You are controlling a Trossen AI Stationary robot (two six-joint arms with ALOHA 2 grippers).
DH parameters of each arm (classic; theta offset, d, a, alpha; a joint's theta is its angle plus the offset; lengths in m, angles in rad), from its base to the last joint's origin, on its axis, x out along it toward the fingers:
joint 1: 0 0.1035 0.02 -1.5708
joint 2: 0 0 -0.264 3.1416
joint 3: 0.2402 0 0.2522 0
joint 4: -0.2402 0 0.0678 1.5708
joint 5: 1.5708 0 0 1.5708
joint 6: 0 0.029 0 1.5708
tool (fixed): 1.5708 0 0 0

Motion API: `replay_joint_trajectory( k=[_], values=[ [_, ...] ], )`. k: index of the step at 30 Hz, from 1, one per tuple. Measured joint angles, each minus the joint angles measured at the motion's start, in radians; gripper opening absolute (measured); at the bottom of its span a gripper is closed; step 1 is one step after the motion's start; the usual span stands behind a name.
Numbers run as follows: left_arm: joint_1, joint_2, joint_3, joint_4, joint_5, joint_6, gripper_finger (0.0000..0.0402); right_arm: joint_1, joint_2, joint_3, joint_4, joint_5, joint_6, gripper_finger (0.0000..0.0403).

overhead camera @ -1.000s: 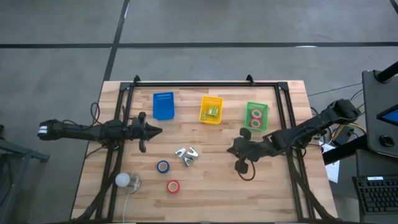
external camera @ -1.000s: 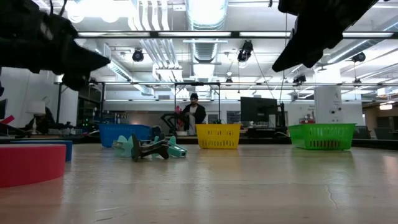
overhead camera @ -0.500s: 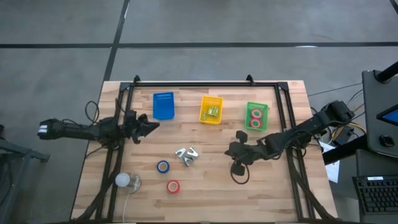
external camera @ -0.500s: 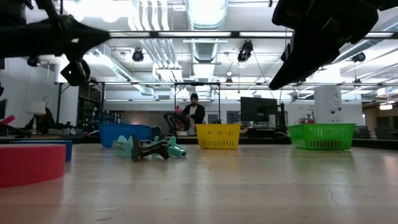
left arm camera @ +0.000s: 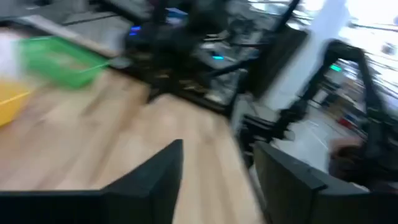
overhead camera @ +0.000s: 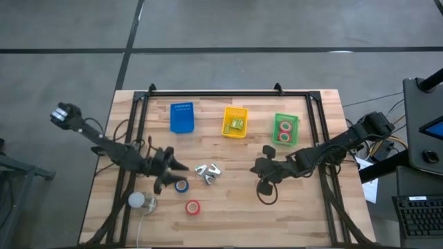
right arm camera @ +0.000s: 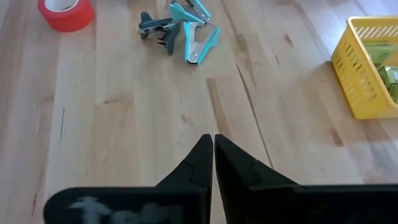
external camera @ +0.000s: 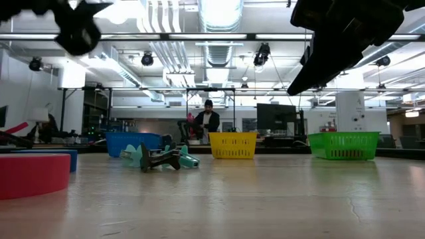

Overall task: Pick and place Stapler, Stapler remover, tape
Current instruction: Put the red tape into the green bin

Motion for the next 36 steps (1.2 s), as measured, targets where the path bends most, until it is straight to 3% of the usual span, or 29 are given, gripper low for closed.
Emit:
replay_joint_trajectory(
  k=[4,9,18,25,36],
  values=[
    [-0.062,0.147,0.121,-0.060,0.015,0.035,0.0238,0.000,-0.001,0.000,0.005,0.001,0.009,0.0013],
    [-0.116,0.340,0.285,-0.239,-0.005,0.045,0.0238,0.000,-0.001,0.000,0.024,0.002,0.010,0.0013],
    [-0.165,0.649,0.516,-0.536,0.014,-0.164,0.0236,0.000,-0.001,0.000,0.023,0.002,0.008,0.0013],
    [-0.183,0.793,0.631,-0.725,0.045,-0.327,0.0235,0.000,-0.001,0.000,0.023,0.002,-0.005,0.0013],
    [-0.185,0.936,0.695,-0.770,0.114,-0.387,0.0235,0.000,-0.001,0.000,0.037,-0.008,0.014,0.0013]
  ],
)
